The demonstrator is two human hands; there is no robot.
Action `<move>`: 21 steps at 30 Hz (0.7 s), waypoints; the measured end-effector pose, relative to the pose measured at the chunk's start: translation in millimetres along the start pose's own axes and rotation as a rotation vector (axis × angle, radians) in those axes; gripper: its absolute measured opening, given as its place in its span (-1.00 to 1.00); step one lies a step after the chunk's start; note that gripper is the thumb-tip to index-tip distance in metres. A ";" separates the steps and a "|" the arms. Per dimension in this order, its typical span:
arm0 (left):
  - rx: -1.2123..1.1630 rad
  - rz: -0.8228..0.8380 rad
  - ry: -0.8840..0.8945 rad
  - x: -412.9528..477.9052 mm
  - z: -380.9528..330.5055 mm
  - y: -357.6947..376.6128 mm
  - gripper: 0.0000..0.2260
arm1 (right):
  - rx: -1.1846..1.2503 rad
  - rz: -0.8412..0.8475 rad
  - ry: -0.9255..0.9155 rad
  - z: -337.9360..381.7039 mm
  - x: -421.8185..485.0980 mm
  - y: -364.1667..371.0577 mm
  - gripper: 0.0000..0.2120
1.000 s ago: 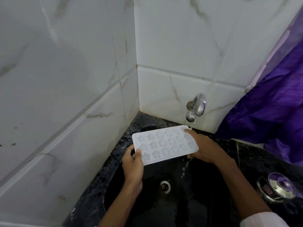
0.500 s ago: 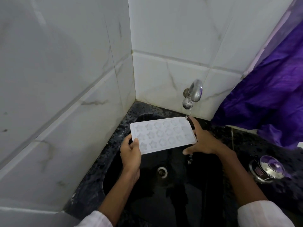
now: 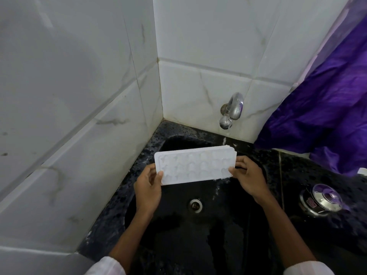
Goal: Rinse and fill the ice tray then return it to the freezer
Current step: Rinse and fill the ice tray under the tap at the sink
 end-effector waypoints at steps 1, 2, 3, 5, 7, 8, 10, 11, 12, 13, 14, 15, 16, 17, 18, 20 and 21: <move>0.022 -0.004 0.023 -0.6 -1.6 -1.8 -0.81 | -0.015 -0.003 -0.016 -0.2 -1.0 -0.3 -0.81; 0.040 -0.008 0.045 -0.8 -3.0 -2.7 -0.82 | -0.028 -0.004 -0.036 1.2 -2.0 -0.1 -0.81; 0.055 -0.010 0.071 -1.1 -5.0 -3.3 -0.82 | -0.041 -0.010 -0.052 3.3 -3.4 -0.8 -0.82; 0.079 -0.012 0.134 -1.7 -11.7 -3.7 -0.84 | -0.058 -0.047 -0.085 9.4 -4.8 -5.8 -0.81; 0.094 -0.014 0.213 -3.3 -22.6 -3.4 -0.85 | -0.074 -0.099 -0.126 18.5 -6.4 -14.4 -0.81; 0.094 -0.017 0.255 -4.1 -28.8 -3.2 -0.85 | -0.077 -0.124 -0.152 24.1 -7.5 -19.4 -0.81; 0.086 -0.026 0.326 -5.3 -39.5 -3.6 -0.86 | -0.075 -0.178 -0.206 35.1 -11.0 -30.1 -0.80; 0.086 -0.031 0.356 -5.7 -43.8 -4.1 -0.86 | -0.076 -0.210 -0.230 40.1 -13.6 -35.1 -0.79; 0.094 -0.032 0.382 -5.7 -46.9 -4.1 -0.86 | -0.078 -0.244 -0.255 44.2 -16.4 -39.1 -0.79; 0.108 -0.026 0.401 -5.5 -49.0 -3.3 -0.86 | -0.080 -0.271 -0.275 46.4 -18.8 -41.5 -0.79; 0.125 -0.010 0.410 -4.8 -48.8 -1.6 -0.86 | -0.085 -0.285 -0.277 45.0 -19.8 -41.6 -0.79; 0.142 0.010 0.407 -4.0 -46.9 0.6 -0.86 | -0.105 -0.281 -0.257 40.6 -19.3 -39.1 -0.80; 0.158 0.028 0.391 -3.2 -43.4 2.6 -0.86 | -0.139 -0.258 -0.220 34.0 -17.8 -34.7 -0.81; 0.172 0.039 0.369 -2.9 -39.3 3.6 -0.86 | -0.173 -0.223 -0.178 25.7 -16.2 -29.3 -0.83; 0.180 0.040 0.352 -3.5 -35.7 3.5 -0.86 | -0.190 -0.196 -0.145 18.0 -15.7 -24.8 -0.84; 0.180 0.022 0.354 -7.5 -34.3 1.7 -0.85 | -0.164 -0.203 -0.133 11.5 -17.6 -22.2 -0.83; 0.171 0.009 0.366 -9.9 -36.1 0.3 -0.86 | -0.140 -0.231 -0.148 12.5 -20.3 -23.7 -0.82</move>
Point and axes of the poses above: each hand's wrist, its own x-axis towards the middle knuckle, its own y-axis out of the palm, z = x × y, the point moved 8 cm from there along x, towards the middle knuckle, and after that the axes turned 11 degrees about -x, right-handed, at the moved point
